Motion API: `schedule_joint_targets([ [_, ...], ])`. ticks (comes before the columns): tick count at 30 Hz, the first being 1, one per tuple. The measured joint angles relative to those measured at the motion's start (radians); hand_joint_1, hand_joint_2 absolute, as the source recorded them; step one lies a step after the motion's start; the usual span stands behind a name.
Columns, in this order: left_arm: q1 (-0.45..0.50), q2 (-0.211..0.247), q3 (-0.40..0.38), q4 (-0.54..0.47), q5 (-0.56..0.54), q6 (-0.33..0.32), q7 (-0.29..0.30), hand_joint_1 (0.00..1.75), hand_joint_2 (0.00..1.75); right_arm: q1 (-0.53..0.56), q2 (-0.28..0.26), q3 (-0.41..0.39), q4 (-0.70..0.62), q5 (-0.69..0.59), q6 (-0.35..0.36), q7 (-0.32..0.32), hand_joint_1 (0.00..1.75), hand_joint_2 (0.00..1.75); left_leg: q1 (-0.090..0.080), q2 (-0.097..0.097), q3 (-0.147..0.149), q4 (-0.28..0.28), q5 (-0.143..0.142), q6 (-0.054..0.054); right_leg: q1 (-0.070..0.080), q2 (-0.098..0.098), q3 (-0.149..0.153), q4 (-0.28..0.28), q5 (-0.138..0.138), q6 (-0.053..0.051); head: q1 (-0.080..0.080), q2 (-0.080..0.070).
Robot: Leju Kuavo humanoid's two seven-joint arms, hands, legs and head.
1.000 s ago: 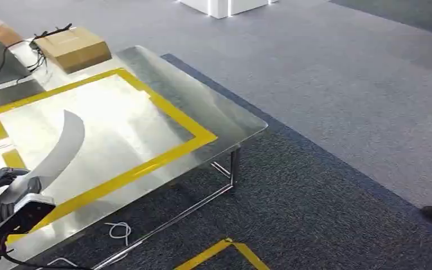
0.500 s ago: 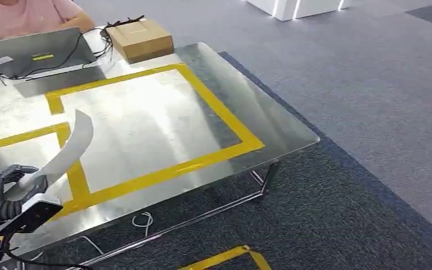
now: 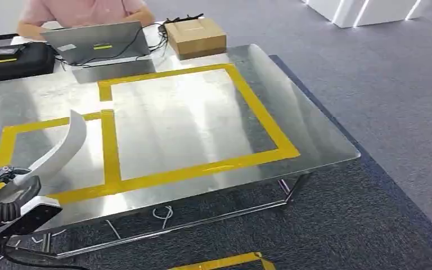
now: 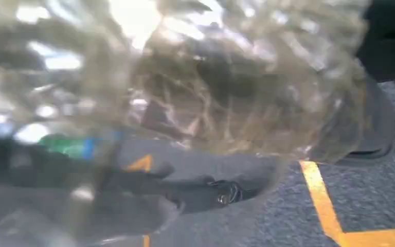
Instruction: Take the parts from the cabinet and place them on the table.
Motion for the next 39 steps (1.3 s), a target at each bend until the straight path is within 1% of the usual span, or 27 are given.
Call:
schedule_joint_targets([
  [1, 0.002, 0.0, 0.0, 0.0, -0.012, 0.007, 0.002, 1.75, 1.75, -0.002, 0.0, 0.0, 0.0, 0.0, 0.0, 0.0, 0.0, 0.0, -0.001, -0.013, -0.002, -0.001, -0.001, 0.004, 0.001, -0.014, 0.011, -0.002, -0.003, 0.004, 0.003, 0.0],
  [2, 0.003, 0.0, 0.0, 0.0, -0.019, 0.011, 0.004, 1.75, 1.75, -0.003, 0.0, 0.0, 0.0, 0.0, 0.0, 0.0, 0.0, 0.0, -0.002, -0.026, -0.004, -0.001, -0.003, 0.01, 0.0, -0.028, 0.017, -0.006, -0.005, 0.008, 0.002, 0.0],
  [3, 0.003, 0.0, -0.001, 0.0, -0.026, 0.014, 0.006, 1.75, 1.75, -0.005, 0.0, 0.0, 0.0, 0.0, 0.0, 0.001, 0.0, 0.0, 0.0, -0.042, -0.001, -0.006, 0.001, 0.016, 0.0, -0.042, 0.022, -0.007, -0.009, 0.014, 0.001, 0.0],
  [4, 0.005, 0.0, -0.001, 0.0, -0.033, 0.016, 0.009, 1.75, 1.75, -0.006, 0.0, 0.001, 0.0, 0.0, 0.0, 0.003, 0.0, 0.0, 0.006, -0.051, 0.002, -0.012, 0.005, 0.022, -0.005, -0.008, 0.014, 0.004, -0.022, 0.021, 0.003, 0.0],
  [5, 0.001, 0.002, -0.001, 0.0, -0.038, 0.021, 0.011, 1.75, 1.75, -0.007, 0.001, 0.001, 0.001, 0.0, 0.0, 0.003, 0.0, 0.0, 0.008, -0.062, 0.002, -0.012, 0.004, 0.026, -0.006, 0.049, -0.005, 0.047, -0.052, 0.023, 0.008, 0.0],
  [6, -0.002, 0.002, -0.002, 0.0, -0.045, 0.024, 0.011, 1.75, 1.75, -0.007, 0.001, 0.0, 0.001, 0.0, 0.0, 0.003, 0.0, 0.0, 0.008, -0.075, 0.001, -0.012, 0.005, 0.03, -0.006, 0.078, -0.045, 0.124, -0.092, 0.024, 0.011, 0.0],
  [7, -0.002, 0.002, -0.005, 0.0, -0.052, 0.027, 0.013, 1.75, 1.75, -0.007, 0.001, 0.0, 0.002, 0.0, 0.0, 0.0, 0.0, 0.0, 0.007, -0.087, 0.0, -0.012, 0.004, 0.032, -0.006, 0.094, -0.093, 0.215, -0.126, 0.023, 0.011, 0.0],
  [8, -0.003, 0.002, -0.008, 0.001, -0.061, 0.03, 0.014, 1.75, 1.75, -0.005, 0.001, 0.002, 0.003, 0.0, 0.0, 0.0, 0.0, 0.0, 0.006, -0.1, 0.001, -0.011, 0.003, 0.034, -0.005, 0.1, -0.133, 0.282, -0.142, 0.021, 0.01, 0.0],
  [9, -0.003, 0.002, -0.011, 0.002, -0.071, 0.032, 0.015, 1.75, 1.75, -0.004, 0.002, 0.002, 0.004, 0.0, 0.0, 0.0, 0.0, 0.0, 0.006, -0.114, 0.002, -0.011, 0.003, 0.034, -0.003, 0.103, -0.158, 0.314, -0.138, 0.019, 0.011, 0.0],
  [10, -0.003, 0.002, -0.014, 0.002, -0.078, 0.032, 0.016, 1.75, 1.75, -0.003, 0.002, 0.002, 0.005, 0.0, 0.0, 0.0, 0.0, 0.0, 0.005, -0.13, 0.004, -0.011, 0.002, 0.035, -0.002, 0.105, -0.161, 0.296, -0.106, 0.016, 0.01, 0.0],
  [11, -0.004, 0.002, -0.017, 0.002, -0.081, 0.032, 0.016, 1.75, 1.75, -0.002, 0.003, 0.003, 0.006, 0.0, 0.0, 0.003, 0.0, 0.0, 0.005, -0.145, 0.007, -0.011, 0.001, 0.034, -0.002, 0.107, -0.143, 0.237, -0.056, 0.013, 0.011, 0.0],
  [12, -0.006, 0.002, -0.02, 0.002, -0.087, 0.032, 0.016, 1.75, 1.75, -0.003, 0.003, 0.003, 0.007, 0.0, 0.0, 0.003, 0.0, 0.0, 0.005, -0.16, 0.011, -0.011, 0.0, 0.033, -0.003, 0.118, -0.11, 0.149, 0.0, 0.009, 0.011, 0.0],
  [13, -0.008, 0.003, -0.022, 0.002, -0.092, 0.032, 0.016, 1.75, 1.75, -0.002, 0.003, 0.003, 0.008, 0.0, 0.0, 0.003, 0.0, 0.0, 0.006, -0.167, 0.012, -0.011, -0.003, 0.03, -0.003, 0.145, -0.077, 0.062, 0.045, 0.004, 0.011, 0.0],
  [14, -0.012, 0.004, -0.024, 0.003, -0.1, 0.033, 0.017, 1.75, 1.75, -0.002, 0.003, 0.003, 0.008, 0.0, 0.0, 0.003, 0.0, 0.0, -0.001, -0.174, 0.013, -0.004, -0.006, 0.026, -0.003, 0.151, -0.068, 0.031, 0.037, -0.002, 0.011, 0.0],
  [15, -0.011, 0.007, -0.026, 0.003, -0.108, 0.034, 0.018, 1.75, 1.75, -0.007, 0.003, 0.003, 0.008, 0.0, 0.0, -0.002, 0.0, 0.0, 0.001, -0.186, 0.006, -0.001, -0.007, 0.021, -0.004, 0.15, -0.06, 0.016, 0.032, -0.003, 0.015, 0.0],
  [16, -0.011, 0.012, -0.027, 0.003, -0.114, 0.036, 0.019, 1.75, 1.75, -0.01, 0.003, 0.003, 0.01, 0.0, 0.0, -0.002, 0.0, 0.0, 0.002, -0.187, 0.005, 0.001, -0.008, 0.022, -0.006, 0.149, -0.059, 0.011, 0.035, -0.003, 0.013, 0.0],
  [17, -0.011, 0.016, -0.029, 0.003, -0.12, 0.037, 0.02, 1.75, 1.75, -0.011, 0.006, 0.002, 0.01, 0.0, 0.001, -0.002, 0.0, 0.0, 0.002, -0.187, 0.005, -0.001, -0.006, 0.038, -0.003, 0.149, -0.049, 0.012, 0.036, 0.0, 0.014, 0.0],
  [18, -0.012, 0.019, -0.031, 0.004, -0.123, 0.037, 0.021, 1.75, 1.75, -0.012, 0.006, 0.002, 0.011, 0.0, 0.001, -0.002, 0.0, 0.0, 0.002, -0.187, 0.006, -0.003, -0.005, 0.038, -0.003, 0.149, -0.05, 0.012, 0.038, -0.002, 0.014, 0.0],
  [22, -0.025, 0.027, -0.045, 0.005, -0.133, 0.038, 0.029, 1.75, 1.75, -0.012, 0.007, 0.003, 0.011, 0.0, 0.002, 0.0, 0.0, 0.0, 0.002, -0.184, 0.015, -0.017, -0.002, 0.034, -0.002, 0.153, -0.049, 0.011, 0.039, -0.006, 0.013, 0.0],
  [23, -0.027, 0.029, -0.048, 0.006, -0.135, 0.038, 0.029, 1.75, 1.75, -0.012, 0.007, 0.003, 0.011, 0.0, 0.002, 0.0, 0.0, 0.0, 0.002, -0.184, 0.016, -0.02, -0.001, 0.031, -0.002, 0.153, -0.049, 0.011, 0.038, -0.008, 0.014, 0.0],
  [25, -0.029, 0.032, -0.052, 0.006, -0.14, 0.039, 0.03, 1.75, 1.75, -0.012, 0.007, 0.004, 0.011, 0.0, 0.002, 0.0, 0.0, 0.0, 0.002, -0.184, 0.017, -0.023, 0.0, 0.023, -0.002, 0.153, -0.05, 0.011, 0.037, -0.011, 0.014, 0.0],
  [28, -0.029, 0.033, -0.054, 0.006, -0.142, 0.04, 0.032, 1.75, 1.75, -0.012, 0.007, 0.004, 0.011, 0.0, 0.002, 0.0, 0.0, 0.0, 0.002, -0.184, 0.017, -0.026, 0.001, 0.017, -0.002, 0.153, -0.049, 0.011, 0.037, -0.011, 0.014, 0.0],
  [29, -0.03, 0.033, -0.056, 0.006, -0.143, 0.04, 0.032, 1.75, 1.75, -0.012, 0.007, 0.004, 0.011, 0.0, 0.002, 0.0, 0.0, 0.0, 0.002, -0.184, 0.017, -0.026, 0.001, 0.013, -0.002, 0.153, -0.049, 0.011, 0.037, -0.012, 0.014, 0.0],
  [30, -0.031, 0.033, -0.059, 0.007, -0.144, 0.04, 0.032, 1.75, 1.75, -0.012, 0.007, 0.004, 0.011, 0.0, 0.002, 0.0, 0.0, 0.0, 0.002, -0.184, 0.017, -0.026, 0.001, 0.012, -0.002, 0.153, -0.049, 0.011, 0.037, -0.012, 0.014, 0.0],
  [32, -0.034, 0.033, -0.068, 0.01, -0.148, 0.042, 0.035, 1.75, 1.75, -0.012, 0.007, 0.004, 0.011, 0.0, 0.004, 0.0, 0.0, 0.0, 0.002, -0.184, 0.018, -0.026, 0.001, 0.01, -0.002, 0.153, -0.049, 0.011, 0.037, -0.012, 0.014, 0.0],
  [39, -0.064, 0.041, -0.097, 0.024, -0.182, 0.043, 0.035, 1.75, 1.75, -0.012, 0.021, 0.004, 0.032, 0.0, 0.052, 0.0, 0.0, 0.0, 0.002, -0.184, 0.018, -0.026, 0.001, 0.01, -0.003, 0.153, -0.046, 0.008, 0.037, -0.013, 0.014, 0.0],
])
